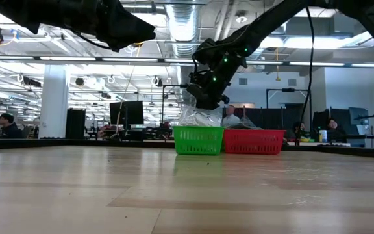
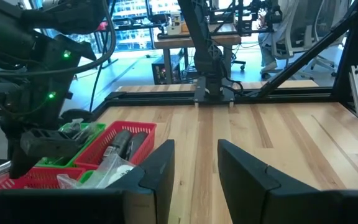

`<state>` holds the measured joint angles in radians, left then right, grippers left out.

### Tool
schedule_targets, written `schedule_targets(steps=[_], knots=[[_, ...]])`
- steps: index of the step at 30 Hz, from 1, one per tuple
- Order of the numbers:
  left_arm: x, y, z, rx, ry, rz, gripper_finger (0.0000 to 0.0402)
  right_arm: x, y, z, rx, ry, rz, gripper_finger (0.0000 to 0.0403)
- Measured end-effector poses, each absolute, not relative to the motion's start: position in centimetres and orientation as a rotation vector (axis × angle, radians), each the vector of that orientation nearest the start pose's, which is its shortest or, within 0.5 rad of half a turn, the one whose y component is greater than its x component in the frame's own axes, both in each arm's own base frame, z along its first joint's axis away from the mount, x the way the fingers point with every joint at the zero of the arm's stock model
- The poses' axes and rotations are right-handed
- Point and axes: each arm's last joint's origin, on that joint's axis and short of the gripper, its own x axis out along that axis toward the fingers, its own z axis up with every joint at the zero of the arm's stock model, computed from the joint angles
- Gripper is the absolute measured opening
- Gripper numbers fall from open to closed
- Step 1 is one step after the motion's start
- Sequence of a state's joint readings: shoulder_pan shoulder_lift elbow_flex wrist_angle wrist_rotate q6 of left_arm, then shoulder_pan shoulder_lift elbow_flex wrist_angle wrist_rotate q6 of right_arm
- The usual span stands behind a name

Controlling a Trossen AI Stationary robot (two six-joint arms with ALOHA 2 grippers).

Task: Pick & Place Travel size toiletries
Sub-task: Put the nail cutter into the left red bin, then return to Home Position

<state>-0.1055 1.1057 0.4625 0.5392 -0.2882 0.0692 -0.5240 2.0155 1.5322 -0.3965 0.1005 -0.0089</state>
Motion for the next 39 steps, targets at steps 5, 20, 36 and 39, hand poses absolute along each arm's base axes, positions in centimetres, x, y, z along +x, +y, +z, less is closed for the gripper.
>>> schedule_targets(steps=[5,20,36,39], knots=[[22.82,-1.59,23.06,0.089,0.108,0.179,0.0112,37.91,-22.3,20.66,0.182,0.877,-0.582,0.0054],[22.82,-1.59,23.07,0.089,0.108,0.179,0.0112,38.04,-22.07,20.65,0.179,0.878,-0.576,0.0056],[22.82,-1.59,23.06,0.089,0.108,0.178,0.0112,38.03,-22.08,20.68,0.175,0.878,-0.578,0.0183],[22.82,-1.59,23.06,0.089,0.108,0.178,0.0112,38.03,-22.07,20.69,0.175,0.878,-0.578,0.0201]])
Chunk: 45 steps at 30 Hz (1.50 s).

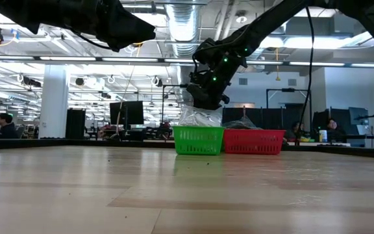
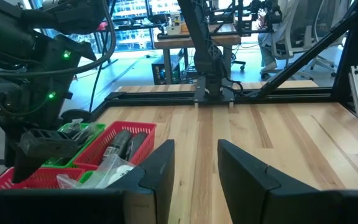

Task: Pick & Place Travel size toiletries
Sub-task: Return to Home Position

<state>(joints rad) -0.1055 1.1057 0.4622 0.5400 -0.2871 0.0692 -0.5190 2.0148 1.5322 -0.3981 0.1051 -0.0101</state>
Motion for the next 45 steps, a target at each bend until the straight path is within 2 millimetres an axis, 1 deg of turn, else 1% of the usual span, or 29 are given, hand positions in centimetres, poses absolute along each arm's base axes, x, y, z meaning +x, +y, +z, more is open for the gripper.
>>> schedule_targets(steps=[5,9,13,15,18,26,28,30,32,36,39,42,45], knots=[[22.8,-1.6,23.1,0.089,0.107,0.178,0.0112,38.0,-22.0,20.7,0.164,0.883,-0.572,0.0216],[22.8,-1.6,23.1,0.096,0.107,0.178,0.0112,38.2,-22.0,20.8,0.192,0.859,-0.583,0.0215],[22.8,-1.6,23.1,0.117,0.108,0.177,0.0112,38.6,-21.1,21.1,0.225,0.841,-0.511,0.0207],[22.7,-1.6,23.2,0.116,0.103,0.177,0.0112,39.1,-20.1,21.1,0.235,0.838,-0.481,0.0202],[22.4,-1.5,23.6,0.114,0.092,0.178,0.0112,39.6,-18.3,21.8,0.235,0.835,-0.444,0.0194],[20.9,-1.4,24.1,0.096,0.139,0.178,0.0112,41.3,-11.6,24.4,0.112,0.78,-0.287,0.0179],[20.4,-1.3,23.9,0.095,0.136,0.178,0.0112,41.5,-10.1,24.8,0.096,0.784,-0.252,0.0176],[19.8,-1.2,23.2,0.097,0.141,0.197,0.0112,41.5,-8.9,25.1,0.079,0.787,-0.227,0.0175],[19.0,-1.0,22.5,0.092,0.146,0.233,0.0112,41.5,-7.8,25.4,0.054,0.792,-0.238,0.0174],[17.3,-0.7,22.3,0.067,0.09,0.262,0.0112,40.7,-6.0,25.1,0.019,0.823,-0.304,0.0173],[16.3,-0.6,22.3,0.057,0.05,0.263,0.0112,39.2,-4.4,24.6,0.022,0.82,-0.291,0.0173],[15.4,-0.6,21.8,0.053,0.033,0.261,0.0112,37.1,-2.7,24.2,0.041,0.784,-0.27,0.017],[14.9,-0.5,21.5,0.067,0.016,0.258,0.0112,34.9,-1.1,24.2,0.067,0.715,-0.245,0.0169]])
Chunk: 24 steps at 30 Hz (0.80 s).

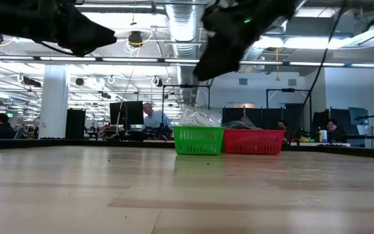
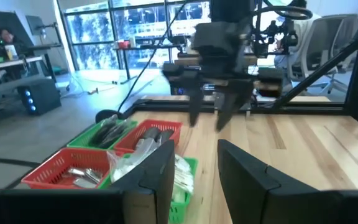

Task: Pick & Place Travel size toiletries
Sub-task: Return to Home Position

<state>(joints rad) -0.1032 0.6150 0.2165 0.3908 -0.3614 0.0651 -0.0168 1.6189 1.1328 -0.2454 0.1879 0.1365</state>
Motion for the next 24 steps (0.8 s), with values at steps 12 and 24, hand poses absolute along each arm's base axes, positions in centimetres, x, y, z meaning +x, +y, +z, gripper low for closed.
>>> schedule_targets(steps=[12,24], knots=[[13.5,-0.4,20.5,0.039,-0.022,0.26,0.0112,24.9,3.4,22.9,0.054,0.515,-0.366,0.0168],[13.1,0.5,18.9,-0.009,0.003,0.325,0.0112,19.7,5.1,20.7,0.061,0.399,-0.373,0.0161]])
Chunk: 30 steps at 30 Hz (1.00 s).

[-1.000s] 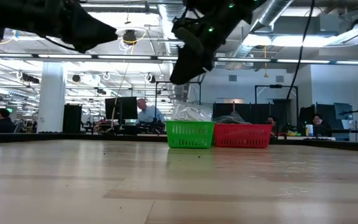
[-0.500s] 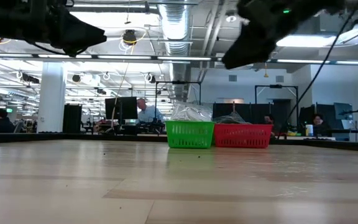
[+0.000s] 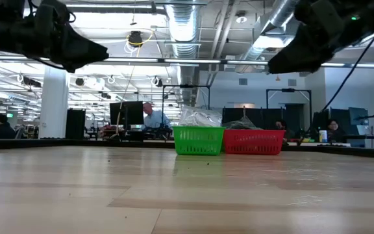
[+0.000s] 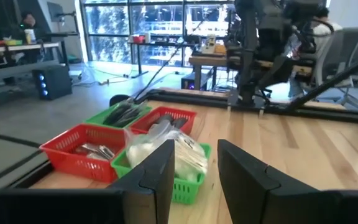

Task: Pick & Place Travel size toiletries
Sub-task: Return to Home Position

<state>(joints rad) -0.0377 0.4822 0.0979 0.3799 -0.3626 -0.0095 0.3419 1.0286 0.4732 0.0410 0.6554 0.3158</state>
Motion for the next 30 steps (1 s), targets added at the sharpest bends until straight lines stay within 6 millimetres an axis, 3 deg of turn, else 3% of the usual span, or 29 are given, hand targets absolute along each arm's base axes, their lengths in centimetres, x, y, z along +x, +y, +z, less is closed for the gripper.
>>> schedule_targets(steps=[21,30], knots=[[11.2,0.7,17.7,-0.025,-0.067,0.331,0.0112,11.1,3.9,17.5,0.021,0.206,-0.438,0.0139],[10.7,0.6,17.0,-0.049,-0.003,0.28,0.0112,8.0,2.4,17.8,0.07,0.164,-0.394,0.0124]])
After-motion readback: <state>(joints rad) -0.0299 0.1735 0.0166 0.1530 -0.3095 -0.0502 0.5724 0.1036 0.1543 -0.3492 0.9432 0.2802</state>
